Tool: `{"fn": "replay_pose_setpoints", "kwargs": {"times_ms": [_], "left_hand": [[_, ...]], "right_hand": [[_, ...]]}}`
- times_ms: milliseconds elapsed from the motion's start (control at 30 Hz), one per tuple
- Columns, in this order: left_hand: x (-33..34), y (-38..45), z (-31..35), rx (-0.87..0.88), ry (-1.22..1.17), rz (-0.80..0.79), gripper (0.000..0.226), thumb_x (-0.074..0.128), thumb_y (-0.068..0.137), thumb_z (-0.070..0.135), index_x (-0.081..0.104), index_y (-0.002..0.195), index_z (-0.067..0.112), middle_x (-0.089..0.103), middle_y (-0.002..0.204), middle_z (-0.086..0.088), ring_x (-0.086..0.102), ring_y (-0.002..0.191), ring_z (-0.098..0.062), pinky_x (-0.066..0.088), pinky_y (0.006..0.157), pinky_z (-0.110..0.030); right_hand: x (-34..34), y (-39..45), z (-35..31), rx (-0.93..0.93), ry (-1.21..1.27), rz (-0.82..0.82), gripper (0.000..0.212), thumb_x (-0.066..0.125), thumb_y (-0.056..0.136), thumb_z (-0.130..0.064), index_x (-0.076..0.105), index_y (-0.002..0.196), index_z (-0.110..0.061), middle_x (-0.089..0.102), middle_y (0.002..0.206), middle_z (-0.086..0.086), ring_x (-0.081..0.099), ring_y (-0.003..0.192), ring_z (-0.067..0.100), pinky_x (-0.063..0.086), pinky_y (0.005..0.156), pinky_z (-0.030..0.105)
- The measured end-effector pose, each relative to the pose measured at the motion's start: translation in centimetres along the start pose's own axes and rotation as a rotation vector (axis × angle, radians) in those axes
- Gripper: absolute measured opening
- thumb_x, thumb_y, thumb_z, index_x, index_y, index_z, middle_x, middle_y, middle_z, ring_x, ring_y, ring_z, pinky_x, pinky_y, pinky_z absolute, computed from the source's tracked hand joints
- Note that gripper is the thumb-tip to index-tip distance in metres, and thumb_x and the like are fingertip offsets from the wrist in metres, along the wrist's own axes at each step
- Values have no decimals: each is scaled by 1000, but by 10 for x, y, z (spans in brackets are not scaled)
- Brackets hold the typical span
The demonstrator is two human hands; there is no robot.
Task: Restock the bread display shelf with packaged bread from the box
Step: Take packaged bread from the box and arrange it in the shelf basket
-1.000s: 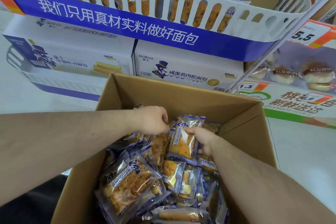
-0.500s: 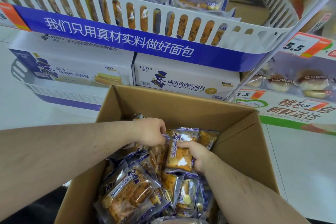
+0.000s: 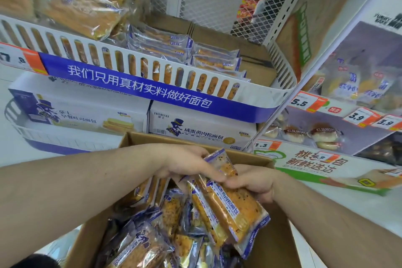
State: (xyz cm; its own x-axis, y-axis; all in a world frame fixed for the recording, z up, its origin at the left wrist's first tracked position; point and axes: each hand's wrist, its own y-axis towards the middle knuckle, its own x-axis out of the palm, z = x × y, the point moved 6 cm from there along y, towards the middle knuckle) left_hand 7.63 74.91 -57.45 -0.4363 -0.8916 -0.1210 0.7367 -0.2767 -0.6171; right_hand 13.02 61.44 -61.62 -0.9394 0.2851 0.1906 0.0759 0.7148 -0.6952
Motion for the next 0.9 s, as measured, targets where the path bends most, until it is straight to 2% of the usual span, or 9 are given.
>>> {"fn": "replay_pose_setpoints", "kwargs": {"times_ms": [67, 167, 267, 333, 500, 667, 767, 833, 900], "left_hand": [[2, -6, 10, 22, -53, -26, 40, 72, 87, 35, 57, 120, 19, 75, 107, -8, 73, 93, -20, 60, 80, -38], [-2, -15, 24, 70, -129, -30, 40, 72, 89, 23, 54, 123, 16, 75, 107, -12, 74, 93, -23, 61, 76, -36], [-12, -24, 42, 163, -180, 41, 41, 73, 86, 13, 53, 122, 13, 75, 105, -13, 74, 94, -27, 61, 74, -36], [-22, -31, 55, 219, -210, 124, 41, 74, 84, 13, 55, 121, 14, 76, 100, -10, 75, 91, -24, 61, 73, -37], [-38, -52, 88, 317, -252, 311, 38, 78, 80, 18, 60, 113, 17, 78, 92, -7, 76, 84, -22, 60, 71, -36], [-59, -76, 117, 671, -201, 726, 20, 68, 86, 36, 64, 104, 30, 70, 96, 7, 69, 89, -7, 55, 72, -26], [-75, -87, 129, 891, -35, 905, 25, 50, 98, 32, 59, 121, 30, 63, 115, 17, 58, 106, 5, 48, 91, -22], [-90, -78, 126, 802, 301, 1051, 44, 50, 99, 36, 46, 142, 28, 51, 139, 17, 45, 129, -1, 37, 109, -32], [-106, -59, 113, 570, 700, 1147, 59, 48, 98, 47, 32, 151, 31, 29, 159, 9, 21, 148, -13, 13, 121, -45]], "right_hand": [[3, -12, -10, -24, 5, 3, 84, 89, 64, -48, 56, 130, -6, 64, 121, 13, 63, 109, 28, 47, 102, 44], [-1, -35, -19, -47, 171, 93, 98, 96, 49, -51, 58, 130, -10, 69, 120, 14, 68, 105, 28, 52, 95, 43], [11, -61, -42, -150, 141, -29, 88, 94, 57, -41, 56, 131, -16, 67, 126, 11, 65, 115, 28, 53, 99, 42], [14, -72, -56, -184, 32, -55, 79, 92, 63, -36, 56, 131, -17, 64, 129, 11, 63, 116, 27, 53, 99, 40], [1, -86, -92, -315, -89, 102, 64, 92, 61, -27, 66, 119, -20, 70, 118, 10, 69, 106, 24, 58, 87, 34], [-21, -103, -126, -476, -139, 313, 85, 98, 47, -28, 63, 122, -9, 70, 119, 18, 70, 105, 30, 58, 86, 39], [-39, -119, -153, -635, -61, 491, 93, 101, 37, -29, 64, 117, -3, 75, 107, 16, 75, 92, 28, 61, 74, 37], [-53, -133, -175, -751, 1, 635, 78, 98, 46, -18, 64, 114, -3, 78, 97, 11, 76, 82, 24, 62, 67, 35], [-66, -152, -198, -806, -88, 847, 66, 92, 56, -11, 63, 116, -6, 78, 94, 5, 76, 80, 21, 63, 70, 38]]}}
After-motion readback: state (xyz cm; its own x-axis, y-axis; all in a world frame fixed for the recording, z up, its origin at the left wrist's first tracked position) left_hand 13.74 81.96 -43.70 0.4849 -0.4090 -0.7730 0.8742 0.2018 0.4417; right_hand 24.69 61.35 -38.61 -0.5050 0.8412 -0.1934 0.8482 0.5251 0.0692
